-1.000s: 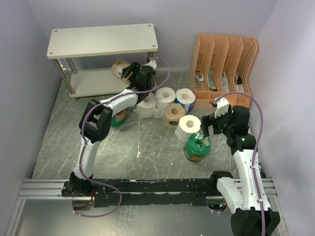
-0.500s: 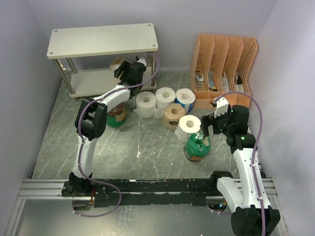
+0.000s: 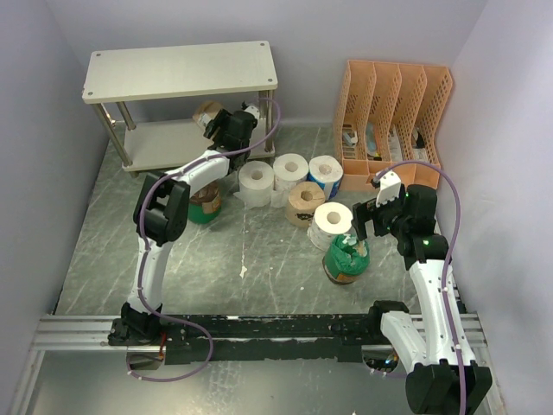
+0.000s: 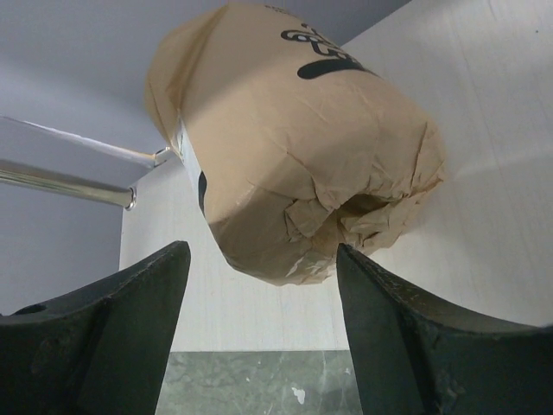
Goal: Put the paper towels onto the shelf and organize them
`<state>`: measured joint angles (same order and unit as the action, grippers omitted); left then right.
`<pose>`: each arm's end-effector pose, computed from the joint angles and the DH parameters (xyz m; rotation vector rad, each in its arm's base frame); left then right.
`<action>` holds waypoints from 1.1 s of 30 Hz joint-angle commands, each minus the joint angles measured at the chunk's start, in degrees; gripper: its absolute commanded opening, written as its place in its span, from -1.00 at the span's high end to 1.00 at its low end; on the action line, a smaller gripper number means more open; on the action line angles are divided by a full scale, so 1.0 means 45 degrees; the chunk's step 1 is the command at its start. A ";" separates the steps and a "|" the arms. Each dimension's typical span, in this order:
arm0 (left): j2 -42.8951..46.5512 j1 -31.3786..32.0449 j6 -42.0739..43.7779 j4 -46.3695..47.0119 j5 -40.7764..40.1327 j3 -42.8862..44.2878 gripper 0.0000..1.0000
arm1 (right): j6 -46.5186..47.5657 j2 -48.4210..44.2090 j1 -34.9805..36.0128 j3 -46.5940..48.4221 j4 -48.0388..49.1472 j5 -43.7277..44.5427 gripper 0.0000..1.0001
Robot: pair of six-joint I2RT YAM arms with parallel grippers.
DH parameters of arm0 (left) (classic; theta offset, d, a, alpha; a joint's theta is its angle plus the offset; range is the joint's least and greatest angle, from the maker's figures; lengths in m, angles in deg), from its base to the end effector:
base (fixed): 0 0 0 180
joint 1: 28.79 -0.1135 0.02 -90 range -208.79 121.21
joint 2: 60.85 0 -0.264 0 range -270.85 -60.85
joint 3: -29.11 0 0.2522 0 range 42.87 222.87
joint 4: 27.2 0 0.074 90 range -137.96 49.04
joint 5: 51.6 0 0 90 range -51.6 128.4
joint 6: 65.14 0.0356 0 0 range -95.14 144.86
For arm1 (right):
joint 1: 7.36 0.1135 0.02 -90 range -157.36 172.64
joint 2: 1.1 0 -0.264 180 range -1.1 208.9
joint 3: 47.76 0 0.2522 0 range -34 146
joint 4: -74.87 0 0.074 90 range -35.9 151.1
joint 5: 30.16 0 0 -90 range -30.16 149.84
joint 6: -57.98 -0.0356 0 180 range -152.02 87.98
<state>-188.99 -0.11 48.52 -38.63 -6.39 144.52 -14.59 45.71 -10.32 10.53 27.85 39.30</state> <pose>0.4679 -0.2274 0.2249 0.3758 1.8922 0.7145 0.1742 0.0035 0.2938 -0.4681 2.1007 0.1870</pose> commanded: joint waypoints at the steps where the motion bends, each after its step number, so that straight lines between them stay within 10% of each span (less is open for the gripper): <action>1: -0.0453 -0.0076 0.0709 0.0983 -0.0063 0.0564 -0.60 | 0.0089 0.0038 -0.0104 -0.0053 0.0245 0.0071 -1.00; 9: -0.1006 -0.0554 0.0413 0.0830 0.0280 0.1010 -0.54 | 0.0073 0.0126 -0.0104 -0.0058 0.0260 0.0115 -1.00; 23: -0.0776 -0.1290 -0.1778 -0.1986 0.3100 0.1992 0.84 | 0.0052 0.0334 -0.0104 -0.0048 0.0269 0.0203 -1.00; 33: 0.1294 -0.1613 -0.6313 -0.7016 0.7387 0.2675 0.86 | 0.0097 0.0330 -0.0104 -0.0044 0.0234 0.0055 -1.00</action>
<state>-187.72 -7.27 34.07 -56.18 14.11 153.13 -14.59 47.33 -10.32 10.51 27.87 39.85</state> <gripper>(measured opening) 0.229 0.999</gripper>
